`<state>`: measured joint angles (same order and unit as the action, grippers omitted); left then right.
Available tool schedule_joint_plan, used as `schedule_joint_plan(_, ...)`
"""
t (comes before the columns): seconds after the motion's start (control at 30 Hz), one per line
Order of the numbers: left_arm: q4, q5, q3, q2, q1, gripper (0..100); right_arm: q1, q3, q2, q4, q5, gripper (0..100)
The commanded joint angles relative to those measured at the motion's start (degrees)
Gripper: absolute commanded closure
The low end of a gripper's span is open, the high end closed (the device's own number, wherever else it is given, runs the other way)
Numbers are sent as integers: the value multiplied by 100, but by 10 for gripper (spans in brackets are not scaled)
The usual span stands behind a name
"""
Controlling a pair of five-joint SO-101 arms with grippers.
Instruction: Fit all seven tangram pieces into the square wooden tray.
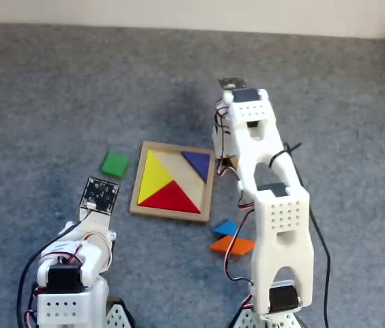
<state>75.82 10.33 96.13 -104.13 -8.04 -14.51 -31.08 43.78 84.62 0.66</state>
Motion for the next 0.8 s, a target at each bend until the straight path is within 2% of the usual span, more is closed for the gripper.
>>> schedule_joint_plan(0.0, 18, -18, 101, -40, -66, 995, -171, -312, -110, -127, -185, 810)
schedule_joint_plan(0.23, 18, -18, 101, -40, -66, 995, -40, -259, -101, -462, -193, 813)
schedule_joint_plan(0.6, 18, -18, 101, -40, -66, 995, -40, -242, -101, -330, -193, 817)
schedule_joint_plan(0.77, 18, -18, 101, -40, -66, 995, -31, -242, -101, -198, -193, 896)
